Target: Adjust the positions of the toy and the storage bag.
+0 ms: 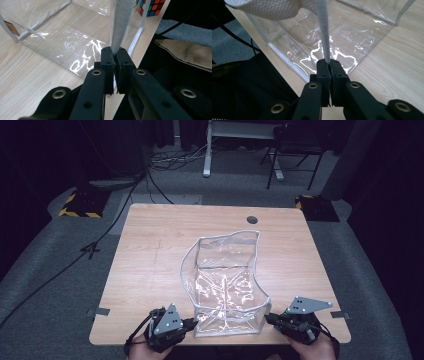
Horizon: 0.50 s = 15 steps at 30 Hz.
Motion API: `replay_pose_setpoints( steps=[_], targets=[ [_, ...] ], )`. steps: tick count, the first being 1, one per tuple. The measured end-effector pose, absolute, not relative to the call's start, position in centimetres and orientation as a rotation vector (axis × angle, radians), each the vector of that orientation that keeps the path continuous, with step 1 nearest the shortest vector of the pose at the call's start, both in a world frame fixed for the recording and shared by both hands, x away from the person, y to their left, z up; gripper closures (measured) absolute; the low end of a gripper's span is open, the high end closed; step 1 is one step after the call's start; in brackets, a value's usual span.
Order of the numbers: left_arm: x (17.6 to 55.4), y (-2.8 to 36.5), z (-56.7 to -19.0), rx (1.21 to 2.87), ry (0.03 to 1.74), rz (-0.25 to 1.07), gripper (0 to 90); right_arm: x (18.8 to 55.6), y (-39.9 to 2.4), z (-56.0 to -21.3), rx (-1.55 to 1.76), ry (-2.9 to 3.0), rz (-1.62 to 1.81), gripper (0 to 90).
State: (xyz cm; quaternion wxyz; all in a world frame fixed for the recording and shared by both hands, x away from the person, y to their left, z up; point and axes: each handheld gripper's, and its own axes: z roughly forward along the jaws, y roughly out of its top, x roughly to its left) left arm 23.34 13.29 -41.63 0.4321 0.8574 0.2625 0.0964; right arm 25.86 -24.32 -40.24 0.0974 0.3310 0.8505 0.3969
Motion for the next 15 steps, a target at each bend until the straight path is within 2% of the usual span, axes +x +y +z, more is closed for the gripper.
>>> replay_pose_setpoints(
  steps=[8, 9, 10, 11, 12, 14, 15],
  targets=[
    [23.0, 12.7, -41.7, 2.154, 0.610, 0.193, 85.1, 24.3, -25.4, -40.1, 0.997, 2.533, 1.170, 86.3],
    [23.0, 12.7, -41.7, 2.158, 0.615, 0.191, 75.8, 24.2, -25.5, -40.1, 0.993, 2.536, 1.171, 78.9],
    [23.0, 12.7, -41.7, 2.158, 0.615, 0.191, 66.7, 24.2, -25.5, -40.1, 0.993, 2.536, 1.171, 78.9],
    [23.0, 12.7, -41.7, 2.167, 0.623, 0.195, 66.7, 24.2, -25.6, -40.0, 0.995, 2.533, 1.178, 74.0],
    [23.0, 12.8, -41.8, 2.167, 0.622, 0.182, 57.4, 24.2, -25.8, -39.9, 0.997, 2.535, 1.177, 69.8],
    [22.9, 13.1, -41.9, 2.166, 0.599, 0.180, 49.2, 24.3, -26.4, -39.6, 0.979, 2.517, 1.162, 62.4],
    [22.9, 13.6, -42.1, 2.183, 0.601, 0.185, 44.7, 24.4, -27.2, -39.2, 0.986, 2.491, 1.165, 54.8]
  ],
)
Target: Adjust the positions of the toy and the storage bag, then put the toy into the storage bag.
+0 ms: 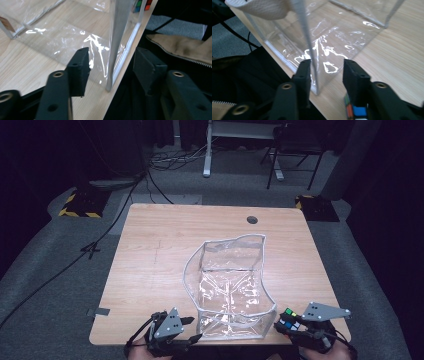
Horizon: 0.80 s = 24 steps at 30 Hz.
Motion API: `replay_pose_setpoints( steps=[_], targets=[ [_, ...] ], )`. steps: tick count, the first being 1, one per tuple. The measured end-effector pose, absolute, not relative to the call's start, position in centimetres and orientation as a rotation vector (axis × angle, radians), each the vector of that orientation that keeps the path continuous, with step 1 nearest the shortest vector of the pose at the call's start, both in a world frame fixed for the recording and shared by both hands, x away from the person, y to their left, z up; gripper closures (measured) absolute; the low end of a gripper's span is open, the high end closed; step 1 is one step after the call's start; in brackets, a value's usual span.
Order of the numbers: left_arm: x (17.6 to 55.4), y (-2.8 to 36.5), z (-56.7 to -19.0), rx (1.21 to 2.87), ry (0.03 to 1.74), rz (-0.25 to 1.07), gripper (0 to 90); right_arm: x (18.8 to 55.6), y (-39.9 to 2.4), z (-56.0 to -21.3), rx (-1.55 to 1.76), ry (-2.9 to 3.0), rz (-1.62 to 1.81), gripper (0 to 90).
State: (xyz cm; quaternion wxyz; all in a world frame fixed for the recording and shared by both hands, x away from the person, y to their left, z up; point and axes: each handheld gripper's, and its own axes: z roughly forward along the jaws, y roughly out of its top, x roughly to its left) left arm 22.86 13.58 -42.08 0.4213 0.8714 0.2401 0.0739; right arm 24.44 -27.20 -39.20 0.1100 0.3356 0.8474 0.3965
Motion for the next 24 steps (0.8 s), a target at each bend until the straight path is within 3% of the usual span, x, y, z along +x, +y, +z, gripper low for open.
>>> replay_pose_setpoints(
  steps=[10, 16, 24],
  targets=[
    [23.8, 17.1, -43.3, 2.144, 0.752, 0.220, 40.3, 26.1, -29.5, -40.6, 1.111, 2.497, 1.045, 35.9],
    [26.6, 18.6, -45.4, 2.203, 0.925, 0.286, 39.9, 26.8, -30.3, -41.1, 1.160, 2.498, 0.980, 31.7],
    [29.8, 19.6, -47.8, 2.260, 1.078, 0.254, 39.0, 27.6, -30.2, -41.5, 1.162, 2.550, 0.863, 26.7]
  ],
)
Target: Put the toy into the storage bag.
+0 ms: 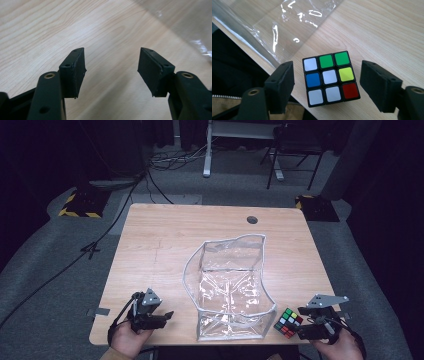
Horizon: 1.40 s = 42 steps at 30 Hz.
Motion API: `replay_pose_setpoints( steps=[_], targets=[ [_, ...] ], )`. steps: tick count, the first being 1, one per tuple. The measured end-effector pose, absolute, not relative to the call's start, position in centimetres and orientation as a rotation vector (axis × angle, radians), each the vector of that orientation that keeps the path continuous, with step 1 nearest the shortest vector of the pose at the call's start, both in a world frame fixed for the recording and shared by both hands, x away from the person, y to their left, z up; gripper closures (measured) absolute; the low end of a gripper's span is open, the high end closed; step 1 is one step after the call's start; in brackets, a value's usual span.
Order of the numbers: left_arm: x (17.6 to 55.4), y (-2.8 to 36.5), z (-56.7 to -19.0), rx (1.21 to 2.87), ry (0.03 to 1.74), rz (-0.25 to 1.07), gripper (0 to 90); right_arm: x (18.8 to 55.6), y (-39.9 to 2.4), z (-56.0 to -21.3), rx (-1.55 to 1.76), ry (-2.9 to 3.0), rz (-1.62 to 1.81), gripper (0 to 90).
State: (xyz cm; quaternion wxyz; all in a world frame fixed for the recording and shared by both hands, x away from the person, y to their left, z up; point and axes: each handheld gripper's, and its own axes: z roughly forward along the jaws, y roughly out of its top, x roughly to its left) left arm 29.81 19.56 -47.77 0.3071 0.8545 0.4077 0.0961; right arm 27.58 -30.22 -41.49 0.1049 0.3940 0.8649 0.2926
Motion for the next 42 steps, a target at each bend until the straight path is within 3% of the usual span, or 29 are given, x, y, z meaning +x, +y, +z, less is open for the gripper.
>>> replay_pose_setpoints(
  steps=[6, 12, 19, 26, 42],
  targets=[
    [30.5, 20.0, -48.5, 2.264, 1.113, 0.257, 36.9, 28.2, -29.8, -42.1, 1.154, 2.579, 0.763, 18.1],
    [30.9, 20.5, -48.7, 2.262, 1.123, 0.292, 36.2, 29.0, -29.9, -42.9, 1.180, 2.597, 0.706, 17.9],
    [31.3, 20.6, -49.3, 2.255, 1.071, 0.347, 31.2, 29.6, -29.3, -43.5, 1.135, 2.688, 0.662, 28.5],
    [32.1, 21.2, -50.3, 2.191, 0.999, 0.373, 22.1, 30.4, -28.3, -44.1, 1.107, 2.751, 0.555, 31.8],
    [33.0, 21.0, -50.3, 2.179, 1.032, 0.371, 22.1, 31.3, -28.5, -43.6, 1.154, 2.740, 0.541, 34.1]
  ],
)
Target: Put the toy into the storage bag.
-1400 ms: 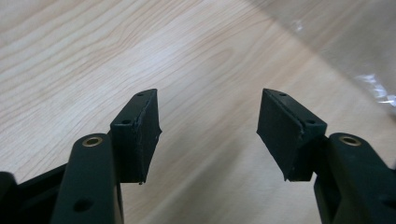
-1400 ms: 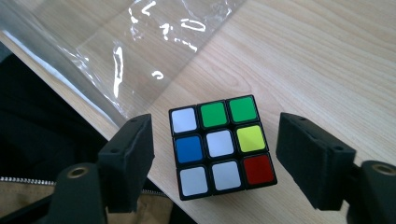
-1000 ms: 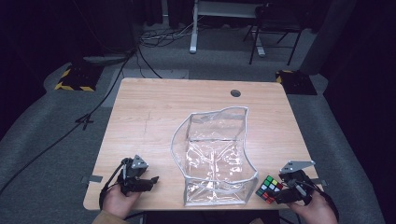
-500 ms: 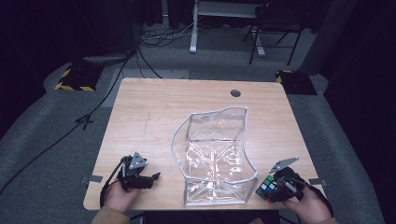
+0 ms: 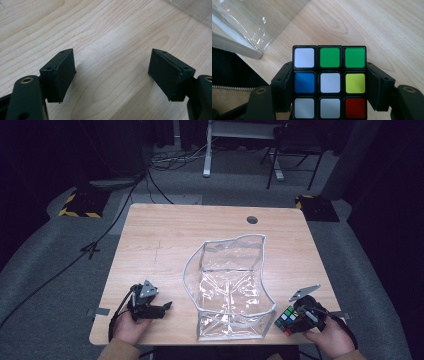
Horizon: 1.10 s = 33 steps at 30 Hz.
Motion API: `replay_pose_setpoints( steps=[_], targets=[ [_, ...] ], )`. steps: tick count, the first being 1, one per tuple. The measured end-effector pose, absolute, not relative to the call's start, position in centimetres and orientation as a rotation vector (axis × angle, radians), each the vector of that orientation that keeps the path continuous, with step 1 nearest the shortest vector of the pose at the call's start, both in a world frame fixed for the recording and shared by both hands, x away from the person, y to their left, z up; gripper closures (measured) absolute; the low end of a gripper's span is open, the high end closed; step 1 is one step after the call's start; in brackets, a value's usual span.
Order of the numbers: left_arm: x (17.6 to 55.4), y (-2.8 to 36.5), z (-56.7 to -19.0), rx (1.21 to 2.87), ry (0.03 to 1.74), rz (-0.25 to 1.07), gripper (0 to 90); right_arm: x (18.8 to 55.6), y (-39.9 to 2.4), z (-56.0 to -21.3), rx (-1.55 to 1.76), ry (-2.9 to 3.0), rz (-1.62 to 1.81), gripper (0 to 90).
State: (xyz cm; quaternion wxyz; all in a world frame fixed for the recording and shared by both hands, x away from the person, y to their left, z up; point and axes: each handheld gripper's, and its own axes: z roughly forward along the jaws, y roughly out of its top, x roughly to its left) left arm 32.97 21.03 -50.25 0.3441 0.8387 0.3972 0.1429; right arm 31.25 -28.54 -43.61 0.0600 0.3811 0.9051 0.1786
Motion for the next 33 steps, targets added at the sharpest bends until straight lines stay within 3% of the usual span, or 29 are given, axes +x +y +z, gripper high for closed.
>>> replay_pose_setpoints(
  steps=[14, 33],
  targets=[
    [33.5, 21.1, -50.2, 2.175, 1.054, 0.399, 22.1, 31.8, -30.1, -38.2, 1.190, 2.624, 0.736, 34.1],
    [33.5, 21.1, -50.2, 2.175, 1.054, 0.399, 22.0, 32.0, -31.3, -34.7, 1.179, 2.446, 0.993, 34.1]
  ],
)
